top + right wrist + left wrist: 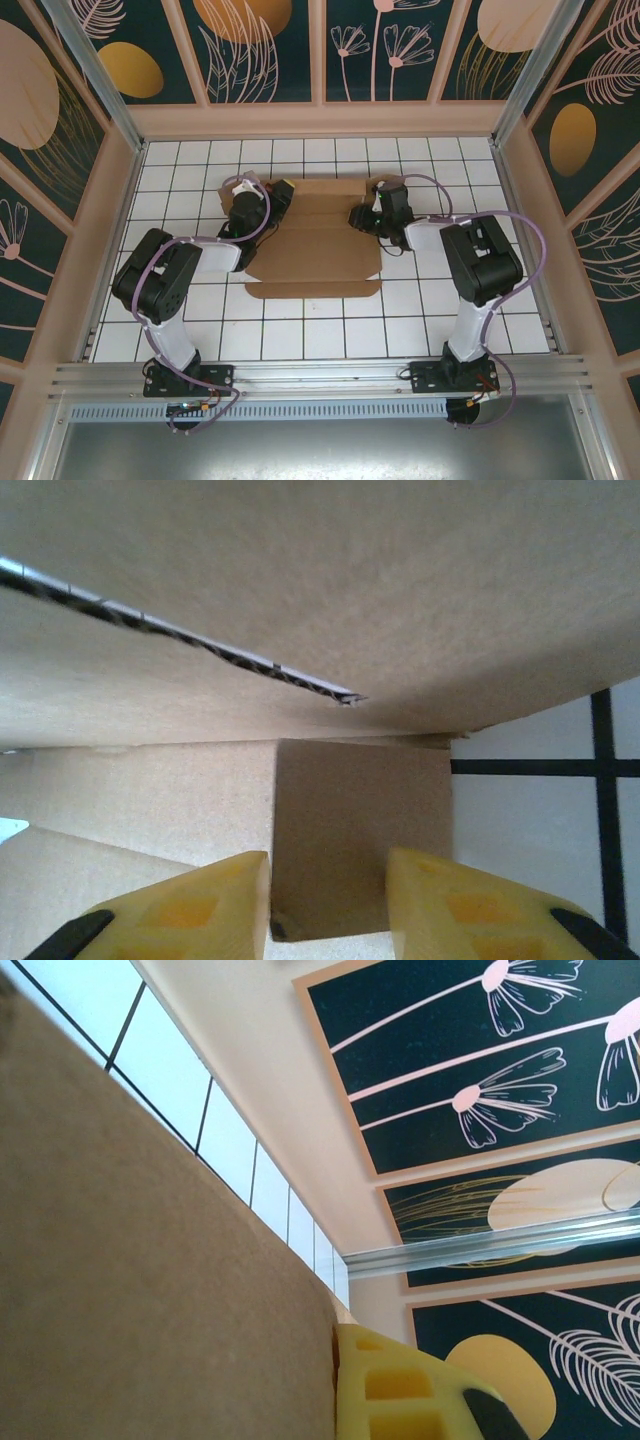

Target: Fold the paper box

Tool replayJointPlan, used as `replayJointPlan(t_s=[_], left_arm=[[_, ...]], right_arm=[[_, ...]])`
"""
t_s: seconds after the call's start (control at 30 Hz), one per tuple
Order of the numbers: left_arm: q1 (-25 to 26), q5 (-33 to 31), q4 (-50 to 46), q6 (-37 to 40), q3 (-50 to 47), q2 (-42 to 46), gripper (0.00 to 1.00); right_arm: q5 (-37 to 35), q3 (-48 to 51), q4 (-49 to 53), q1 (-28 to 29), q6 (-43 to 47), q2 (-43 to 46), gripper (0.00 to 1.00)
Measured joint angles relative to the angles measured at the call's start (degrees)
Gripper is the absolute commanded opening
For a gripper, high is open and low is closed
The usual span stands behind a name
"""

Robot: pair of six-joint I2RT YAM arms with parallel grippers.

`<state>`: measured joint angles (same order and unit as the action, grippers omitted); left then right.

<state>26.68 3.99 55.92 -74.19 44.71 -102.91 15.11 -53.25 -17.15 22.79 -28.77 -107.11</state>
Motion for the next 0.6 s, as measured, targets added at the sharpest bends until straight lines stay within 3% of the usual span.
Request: replayJointPlan(t_s=[0.6], left_arm=[[-0.5, -0.5, 0.3, 0.0, 0.3, -0.3, 0.0]], right_arm=[[1.1, -0.6, -5.4, 1.1, -1.4, -3.1, 0.43]])
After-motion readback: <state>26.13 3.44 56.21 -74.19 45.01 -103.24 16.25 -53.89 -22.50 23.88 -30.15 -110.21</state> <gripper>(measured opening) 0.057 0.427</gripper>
